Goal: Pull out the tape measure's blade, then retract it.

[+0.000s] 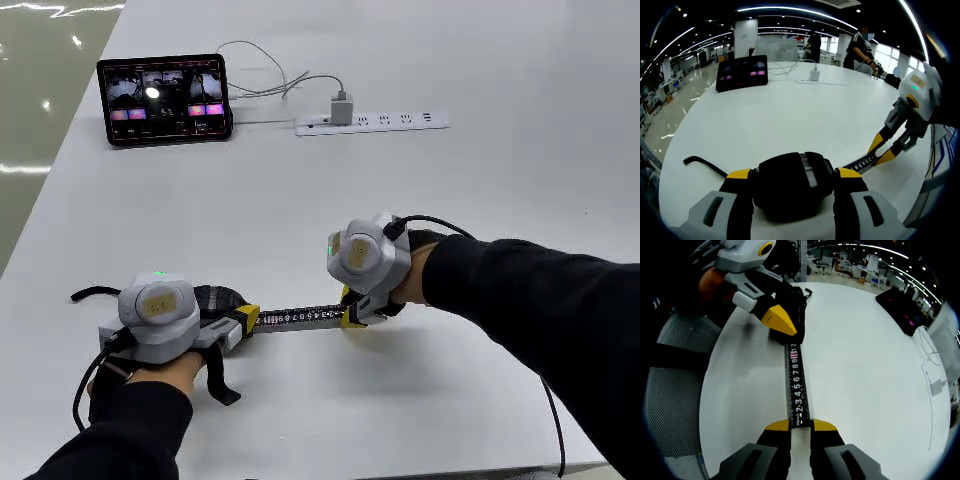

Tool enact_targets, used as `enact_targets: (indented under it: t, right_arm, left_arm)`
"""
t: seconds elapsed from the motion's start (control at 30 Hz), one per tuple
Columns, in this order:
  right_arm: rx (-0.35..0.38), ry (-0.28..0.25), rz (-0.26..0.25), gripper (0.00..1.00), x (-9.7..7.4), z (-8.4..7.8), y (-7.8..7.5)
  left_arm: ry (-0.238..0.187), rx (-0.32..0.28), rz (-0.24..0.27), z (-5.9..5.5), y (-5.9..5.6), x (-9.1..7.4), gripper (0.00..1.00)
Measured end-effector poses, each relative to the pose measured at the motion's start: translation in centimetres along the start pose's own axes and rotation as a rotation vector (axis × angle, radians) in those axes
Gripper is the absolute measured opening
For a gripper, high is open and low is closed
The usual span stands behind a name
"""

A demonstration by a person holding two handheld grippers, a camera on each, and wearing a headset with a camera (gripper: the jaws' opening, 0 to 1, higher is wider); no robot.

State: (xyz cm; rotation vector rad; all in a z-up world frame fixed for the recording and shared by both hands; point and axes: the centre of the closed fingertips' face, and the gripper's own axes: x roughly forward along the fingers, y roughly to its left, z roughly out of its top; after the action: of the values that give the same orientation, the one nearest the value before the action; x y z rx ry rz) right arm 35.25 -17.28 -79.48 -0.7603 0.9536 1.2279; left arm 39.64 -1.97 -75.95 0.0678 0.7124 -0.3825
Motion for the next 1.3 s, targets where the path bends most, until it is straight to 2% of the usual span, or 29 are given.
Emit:
enact_targets:
  t: [1.3]
  right_arm:
    - [0.023,-0.013,-0.009,0.1,0.4,1.4,0.2]
  left_arm:
    - [0.002,-0.004,-0.004,-0.1,0.0,0.0,0.6]
